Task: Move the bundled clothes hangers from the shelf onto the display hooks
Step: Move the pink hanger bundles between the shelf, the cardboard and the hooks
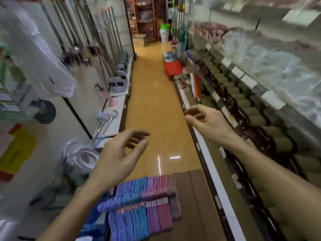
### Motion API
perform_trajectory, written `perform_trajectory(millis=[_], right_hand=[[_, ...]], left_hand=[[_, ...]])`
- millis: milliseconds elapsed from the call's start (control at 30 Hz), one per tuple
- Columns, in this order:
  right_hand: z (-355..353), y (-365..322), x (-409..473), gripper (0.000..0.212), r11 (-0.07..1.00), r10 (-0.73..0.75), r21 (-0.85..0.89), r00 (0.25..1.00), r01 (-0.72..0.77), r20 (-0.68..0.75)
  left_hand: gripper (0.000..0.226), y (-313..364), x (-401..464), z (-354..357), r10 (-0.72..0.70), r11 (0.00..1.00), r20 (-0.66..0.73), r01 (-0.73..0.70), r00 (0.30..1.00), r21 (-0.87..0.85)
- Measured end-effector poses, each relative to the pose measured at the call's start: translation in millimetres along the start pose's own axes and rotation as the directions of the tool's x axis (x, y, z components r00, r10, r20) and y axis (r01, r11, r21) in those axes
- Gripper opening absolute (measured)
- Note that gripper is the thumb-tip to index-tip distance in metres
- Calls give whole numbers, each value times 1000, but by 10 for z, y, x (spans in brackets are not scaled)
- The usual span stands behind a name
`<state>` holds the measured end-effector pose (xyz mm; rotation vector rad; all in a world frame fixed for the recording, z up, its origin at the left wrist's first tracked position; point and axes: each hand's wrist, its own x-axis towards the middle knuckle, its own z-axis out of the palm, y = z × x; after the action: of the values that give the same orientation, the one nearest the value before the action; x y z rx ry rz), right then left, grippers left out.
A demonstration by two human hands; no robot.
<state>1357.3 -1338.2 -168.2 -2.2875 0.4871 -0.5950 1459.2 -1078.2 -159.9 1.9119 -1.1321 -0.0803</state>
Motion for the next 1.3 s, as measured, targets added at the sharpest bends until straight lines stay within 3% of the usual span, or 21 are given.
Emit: perform_trajectory(millis=[267, 567, 867, 1000, 1100, 1200, 1300], right_hand=[[1007, 1630, 62, 25, 984, 172, -55, 984, -169, 56], [2690, 3706, -422, 29, 962, 272, -42, 943, -269, 194], [4160, 5430, -789, 28, 940, 340, -45, 917, -338, 208], [4787, 6130, -1014, 30, 913, 406, -65, 883, -403, 234], [5218, 6607, -1250, 37, 864, 495, -78, 810, -497, 315], [5561, 6916, -1514, 47, 812, 551, -83, 710, -578, 438], [5878, 7053, -1749, 62, 756, 577, -45, 634, -653, 515]], left_hand=[[19, -1444, -11, 1250, -143, 989, 51, 144, 988, -16], [26, -3259, -621, 3097, -267, 961, 113, 273, 957, -43], [30, -4865, -1012, 4572, -304, 951, 120, 308, 945, -10], [30, -5601, -1101, 5130, -250, 967, 135, 239, 959, 90], [39, -6049, -1158, 5449, -197, 958, 244, 133, 949, 256], [53, -6300, -1224, 5668, -182, 876, 424, -49, 887, 479], [55, -6392, -1224, 5749, -153, 807, 466, -161, 872, 568]])
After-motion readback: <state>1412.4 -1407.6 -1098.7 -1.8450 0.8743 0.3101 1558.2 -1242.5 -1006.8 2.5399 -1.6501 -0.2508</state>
